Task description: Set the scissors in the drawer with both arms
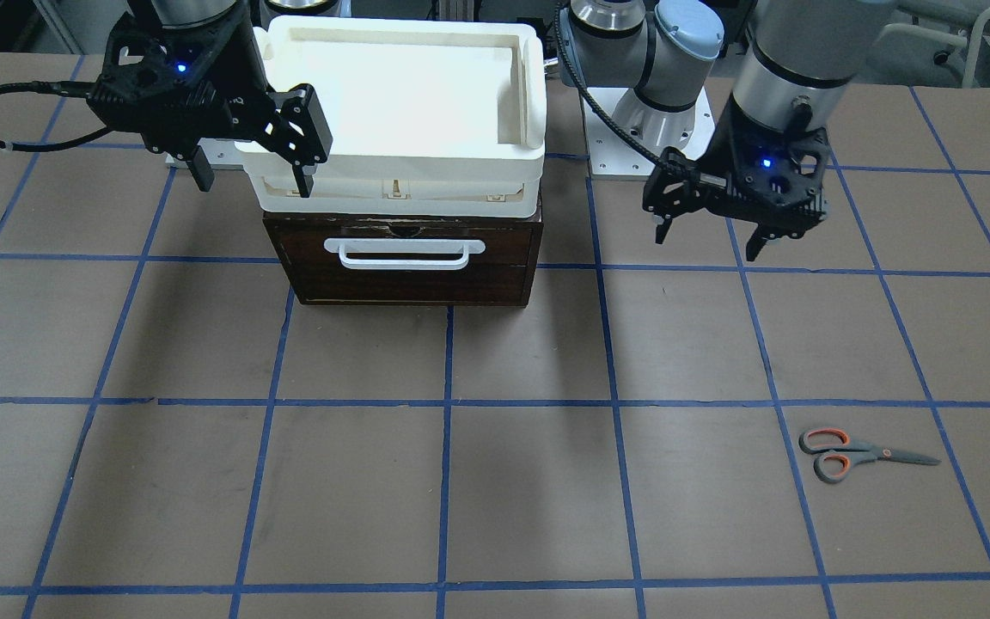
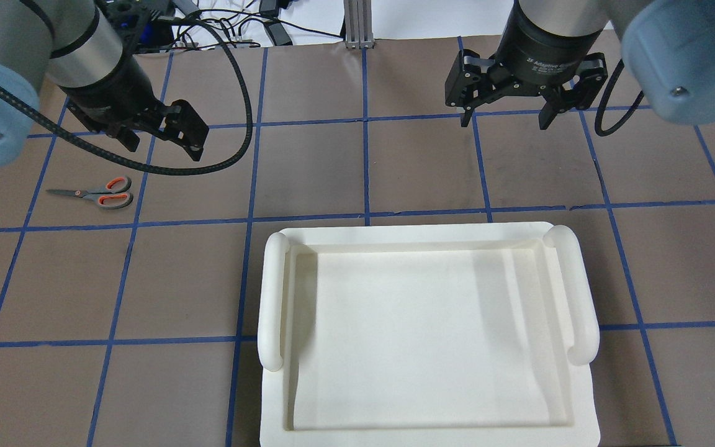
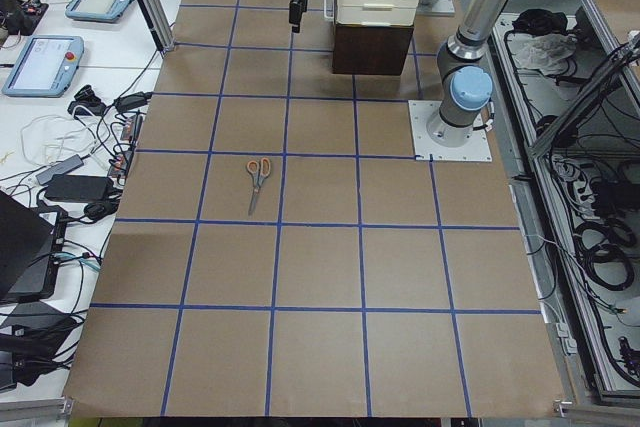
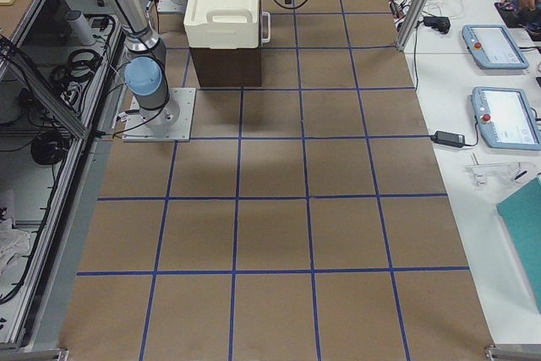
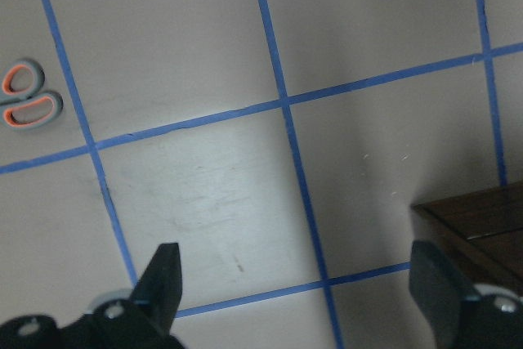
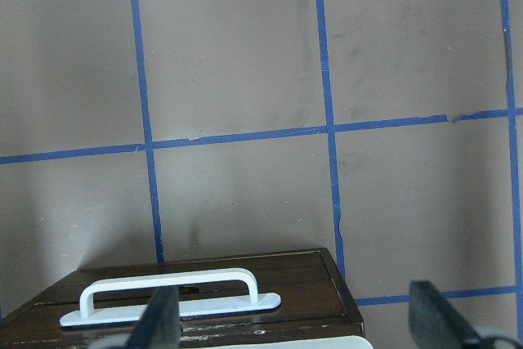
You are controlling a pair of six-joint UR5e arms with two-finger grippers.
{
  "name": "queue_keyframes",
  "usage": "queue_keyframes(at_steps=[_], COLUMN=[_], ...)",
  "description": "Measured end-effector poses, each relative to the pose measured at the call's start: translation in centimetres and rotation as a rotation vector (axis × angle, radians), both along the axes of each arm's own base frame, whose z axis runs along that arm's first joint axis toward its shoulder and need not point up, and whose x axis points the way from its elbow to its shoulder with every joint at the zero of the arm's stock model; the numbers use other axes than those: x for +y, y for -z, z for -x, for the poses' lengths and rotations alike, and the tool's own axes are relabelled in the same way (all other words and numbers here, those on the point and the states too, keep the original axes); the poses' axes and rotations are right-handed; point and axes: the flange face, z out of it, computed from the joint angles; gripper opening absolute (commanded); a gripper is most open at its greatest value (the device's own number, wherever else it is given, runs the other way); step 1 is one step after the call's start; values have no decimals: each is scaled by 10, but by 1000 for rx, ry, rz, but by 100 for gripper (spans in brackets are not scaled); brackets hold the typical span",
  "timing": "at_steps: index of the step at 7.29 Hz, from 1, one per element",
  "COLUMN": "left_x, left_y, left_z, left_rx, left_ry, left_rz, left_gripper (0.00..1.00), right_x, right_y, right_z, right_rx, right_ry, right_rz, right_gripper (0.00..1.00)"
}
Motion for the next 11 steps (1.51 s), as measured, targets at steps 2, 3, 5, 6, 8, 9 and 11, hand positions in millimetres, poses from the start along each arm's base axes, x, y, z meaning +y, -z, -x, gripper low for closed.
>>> queue_keyframes(at_steps=[2, 3, 5, 6, 8, 9, 11], left_x=[-16, -23, -35, -44, -64, -73, -84], left_y=[40, 62, 102, 122, 161, 182, 226], left_z=[-73, -111, -176, -200, -245, -266, -295], left_rx=[-1, 5, 23, 22, -14, -41, -59], left_ry=[202, 297, 473, 573, 796, 914, 1123], left_rz=[-57, -72, -97, -94, -56, -37, -44], left_gripper=[100, 100, 100, 100, 100, 100, 100], right_x=[-2, -11, -31, -34, -36, -40, -51], right_y=[6, 21, 56, 67, 85, 99, 122], right_z=[-1, -4, -12, -19, -39, -46, -54], right_rx=[-3, -5, -8, -29, -96, -113, -134], right_ry=[-2, -21, -176, -320, -672, -845, -1139], right_rz=[-16, -45, -109, -126, -135, -145, -150], right_gripper=[100, 100, 100, 100, 99, 98, 98])
